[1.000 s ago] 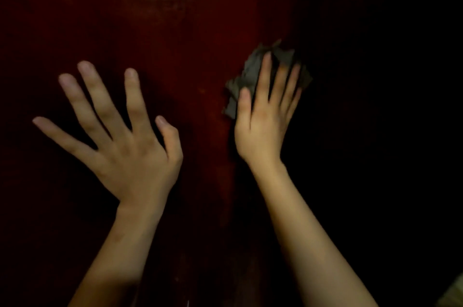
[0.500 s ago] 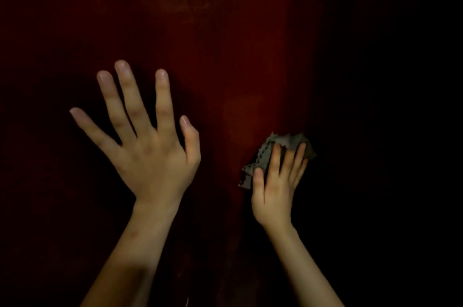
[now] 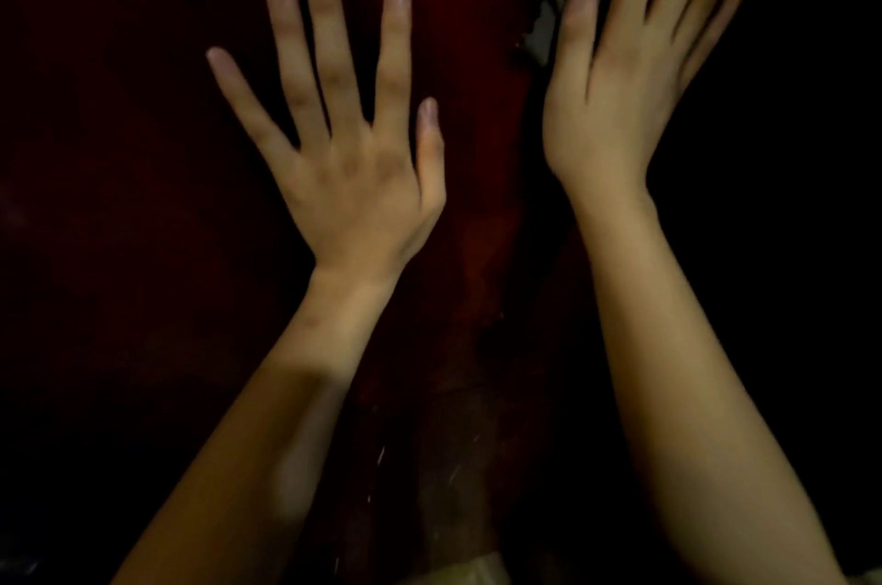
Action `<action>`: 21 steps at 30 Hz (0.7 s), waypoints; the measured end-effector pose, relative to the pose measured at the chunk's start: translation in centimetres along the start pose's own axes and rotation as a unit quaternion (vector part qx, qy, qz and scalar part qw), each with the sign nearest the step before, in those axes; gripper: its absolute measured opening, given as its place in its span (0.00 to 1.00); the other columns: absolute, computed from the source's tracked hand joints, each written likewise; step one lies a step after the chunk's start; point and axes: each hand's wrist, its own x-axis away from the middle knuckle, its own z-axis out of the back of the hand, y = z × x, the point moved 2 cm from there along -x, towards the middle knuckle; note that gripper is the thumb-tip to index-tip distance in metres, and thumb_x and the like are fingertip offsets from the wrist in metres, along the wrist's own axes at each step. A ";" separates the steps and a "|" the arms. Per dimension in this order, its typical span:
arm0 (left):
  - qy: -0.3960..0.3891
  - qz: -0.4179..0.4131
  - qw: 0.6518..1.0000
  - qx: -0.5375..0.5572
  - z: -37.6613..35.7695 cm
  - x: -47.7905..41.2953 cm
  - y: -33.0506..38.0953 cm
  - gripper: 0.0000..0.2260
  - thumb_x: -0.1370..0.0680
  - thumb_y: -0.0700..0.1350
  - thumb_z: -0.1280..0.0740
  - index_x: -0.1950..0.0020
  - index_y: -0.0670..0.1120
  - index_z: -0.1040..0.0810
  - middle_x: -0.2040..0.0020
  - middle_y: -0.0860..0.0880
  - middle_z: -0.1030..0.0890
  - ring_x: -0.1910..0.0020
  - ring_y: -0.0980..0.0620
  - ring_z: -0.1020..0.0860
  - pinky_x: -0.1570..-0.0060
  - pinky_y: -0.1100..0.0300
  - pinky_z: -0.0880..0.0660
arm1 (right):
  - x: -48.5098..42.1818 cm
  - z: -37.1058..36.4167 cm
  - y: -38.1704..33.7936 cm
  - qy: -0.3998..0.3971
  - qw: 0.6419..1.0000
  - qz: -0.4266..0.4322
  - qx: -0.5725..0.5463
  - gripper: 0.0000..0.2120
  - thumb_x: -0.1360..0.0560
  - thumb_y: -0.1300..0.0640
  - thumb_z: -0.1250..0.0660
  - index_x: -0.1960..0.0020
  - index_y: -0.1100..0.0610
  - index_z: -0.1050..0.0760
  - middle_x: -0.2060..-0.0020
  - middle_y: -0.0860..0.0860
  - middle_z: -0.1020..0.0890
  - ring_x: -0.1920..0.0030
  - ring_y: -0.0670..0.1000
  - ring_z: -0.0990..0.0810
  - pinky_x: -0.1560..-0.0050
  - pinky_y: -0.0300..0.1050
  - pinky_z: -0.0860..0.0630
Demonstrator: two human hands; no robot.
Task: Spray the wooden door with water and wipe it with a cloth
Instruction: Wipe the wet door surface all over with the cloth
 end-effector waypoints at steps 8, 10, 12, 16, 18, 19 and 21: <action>-0.036 -0.005 0.999 0.006 0.9 0.7 -1.4 0.25 0.13 0.57 0.45 0.17 0.49 0.34 0.19 0.35 0.35 0.19 0.33 0.37 0.23 0.27 0.45 | 21.6 -2.5 3.6 -0.172 0.982 0.041 -0.065 0.31 0.14 0.44 0.53 0.16 0.50 0.61 0.17 0.57 0.63 0.22 0.73 0.52 0.23 0.73 0.59; -0.057 -0.038 0.997 0.024 0.8 1.2 -0.3 0.25 0.14 0.57 0.43 0.18 0.50 0.33 0.19 0.36 0.35 0.19 0.35 0.37 0.22 0.30 0.46 | 23.5 -2.5 4.6 -0.165 0.984 0.029 -0.067 0.31 0.14 0.44 0.53 0.17 0.49 0.65 0.19 0.50 0.70 0.23 0.75 0.53 0.24 0.73 0.60; -0.073 -0.066 0.995 0.021 1.1 2.4 -1.3 0.24 0.14 0.55 0.41 0.19 0.50 0.32 0.19 0.38 0.34 0.18 0.37 0.37 0.20 0.33 0.46 | 24.3 -2.5 3.7 -0.157 0.983 0.021 -0.090 0.31 0.14 0.45 0.53 0.17 0.49 0.65 0.19 0.54 0.68 0.24 0.77 0.53 0.25 0.76 0.59; -0.076 -0.076 0.994 0.029 1.8 5.5 -6.5 0.22 0.14 0.52 0.39 0.20 0.50 0.30 0.19 0.39 0.33 0.18 0.39 0.36 0.19 0.38 0.43 | 24.3 -2.6 -0.7 -0.157 0.982 0.022 -0.101 0.32 0.13 0.45 0.52 0.17 0.50 0.65 0.19 0.53 0.69 0.25 0.79 0.52 0.25 0.77 0.59; -0.073 -0.065 0.995 0.012 2.1 7.5 -9.8 0.22 0.14 0.52 0.38 0.20 0.51 0.31 0.19 0.38 0.35 0.18 0.38 0.37 0.19 0.39 0.44 | 24.7 -2.6 -3.6 -0.176 0.977 0.051 -0.105 0.33 0.13 0.45 0.50 0.17 0.50 0.64 0.21 0.49 0.74 0.24 0.77 0.54 0.25 0.72 0.63; -0.072 -0.064 0.995 0.003 2.3 8.4 -11.5 0.22 0.14 0.52 0.38 0.19 0.52 0.32 0.18 0.39 0.37 0.18 0.38 0.39 0.19 0.38 0.45 | 25.0 -2.7 -5.0 -0.186 0.975 0.061 -0.107 0.33 0.13 0.45 0.48 0.17 0.50 0.64 0.21 0.49 0.74 0.23 0.75 0.54 0.24 0.71 0.65; -0.077 -0.045 0.996 -0.022 2.9 10.1 -15.8 0.24 0.14 0.54 0.38 0.18 0.53 0.34 0.16 0.40 0.42 0.19 0.37 0.42 0.19 0.36 0.49 | 25.7 -3.0 -8.3 -0.206 0.969 0.084 -0.109 0.34 0.14 0.45 0.46 0.16 0.50 0.63 0.20 0.50 0.72 0.21 0.72 0.56 0.24 0.70 0.66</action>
